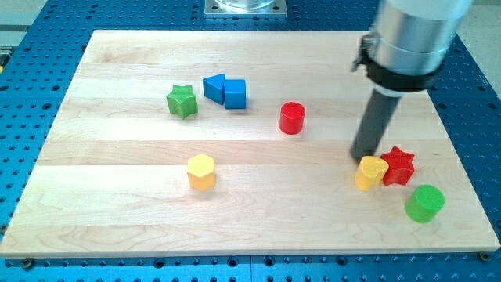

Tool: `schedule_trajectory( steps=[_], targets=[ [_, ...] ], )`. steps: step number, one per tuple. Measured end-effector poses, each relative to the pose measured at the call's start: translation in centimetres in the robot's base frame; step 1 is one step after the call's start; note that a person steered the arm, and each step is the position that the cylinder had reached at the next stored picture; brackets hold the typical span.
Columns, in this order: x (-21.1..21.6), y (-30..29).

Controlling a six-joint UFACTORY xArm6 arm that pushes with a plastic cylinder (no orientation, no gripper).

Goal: Push the red circle and the hexagon into the group of blocks

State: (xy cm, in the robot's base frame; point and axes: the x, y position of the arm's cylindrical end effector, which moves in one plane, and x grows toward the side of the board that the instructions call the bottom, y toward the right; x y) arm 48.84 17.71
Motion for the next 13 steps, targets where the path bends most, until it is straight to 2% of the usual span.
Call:
schedule_trajectory(
  steps=[1, 2, 3, 4, 5, 6, 7, 8, 9, 10, 11, 12, 13],
  targets=[
    [2.0, 0.2],
    [2.0, -0.4],
    [-2.2, -7.2],
    [-1.4, -17.5],
    [-5.9, -18.0],
    [-5.9, -13.5],
    [-8.0, -9.7],
    [-7.2, -7.9],
    [1.5, -3.9],
    [1.1, -4.5],
    [4.0, -7.2],
    [5.4, -3.5],
    [8.2, -9.2]
  ],
)
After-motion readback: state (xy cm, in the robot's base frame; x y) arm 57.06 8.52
